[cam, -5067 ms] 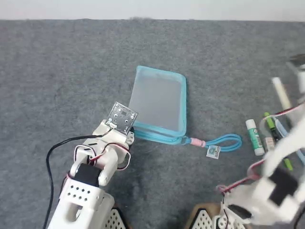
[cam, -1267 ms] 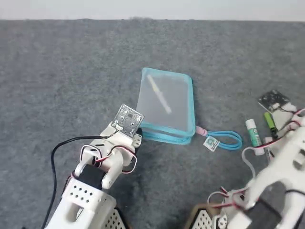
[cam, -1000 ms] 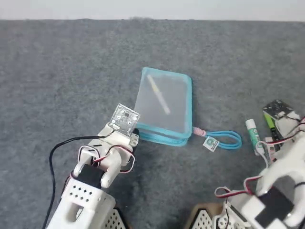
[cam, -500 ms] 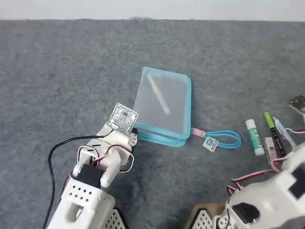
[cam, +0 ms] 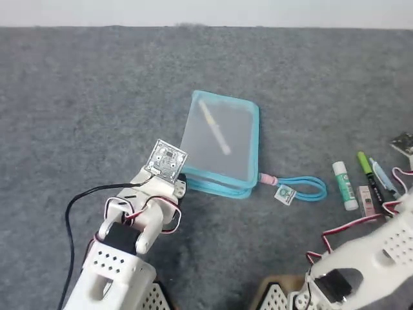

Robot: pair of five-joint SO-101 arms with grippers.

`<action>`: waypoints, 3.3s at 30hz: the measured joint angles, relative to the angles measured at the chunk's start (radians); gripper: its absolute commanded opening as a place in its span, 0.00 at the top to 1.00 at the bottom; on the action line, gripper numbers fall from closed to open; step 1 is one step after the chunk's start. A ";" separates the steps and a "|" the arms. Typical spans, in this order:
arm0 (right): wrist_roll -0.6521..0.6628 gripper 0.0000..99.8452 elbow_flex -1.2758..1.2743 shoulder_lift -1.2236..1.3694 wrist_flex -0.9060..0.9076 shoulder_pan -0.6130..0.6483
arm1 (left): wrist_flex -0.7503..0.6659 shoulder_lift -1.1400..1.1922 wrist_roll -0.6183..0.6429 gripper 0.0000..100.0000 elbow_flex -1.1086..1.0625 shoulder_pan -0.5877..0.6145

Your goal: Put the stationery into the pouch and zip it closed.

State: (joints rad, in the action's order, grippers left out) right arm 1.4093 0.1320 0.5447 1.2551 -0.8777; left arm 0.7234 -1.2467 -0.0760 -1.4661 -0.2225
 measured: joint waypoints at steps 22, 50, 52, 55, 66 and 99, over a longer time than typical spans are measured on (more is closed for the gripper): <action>-0.296 0.99 -0.072 -0.712 0.496 0.213 | 0.000 0.000 0.000 0.99 0.000 0.000; -0.822 0.99 -0.789 -1.174 0.480 1.343 | 0.000 0.000 0.000 0.99 0.000 0.000; -0.868 0.99 -0.738 -1.103 0.477 1.343 | 0.000 0.000 0.000 0.99 0.000 0.000; -0.944 0.99 -0.621 -0.977 0.477 1.349 | 0.000 0.000 0.000 0.99 0.000 0.000; -1.195 0.99 -0.069 -0.470 0.500 1.405 | 0.000 0.000 0.008 0.99 0.000 0.008; -1.102 0.77 0.143 -0.784 0.503 1.407 | -0.003 0.000 0.003 0.99 0.000 0.078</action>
State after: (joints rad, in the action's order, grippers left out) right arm 0.3076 0.2746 -0.2394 1.7584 0.5294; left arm 0.7204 -1.2467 -0.0729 -1.4661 -0.1442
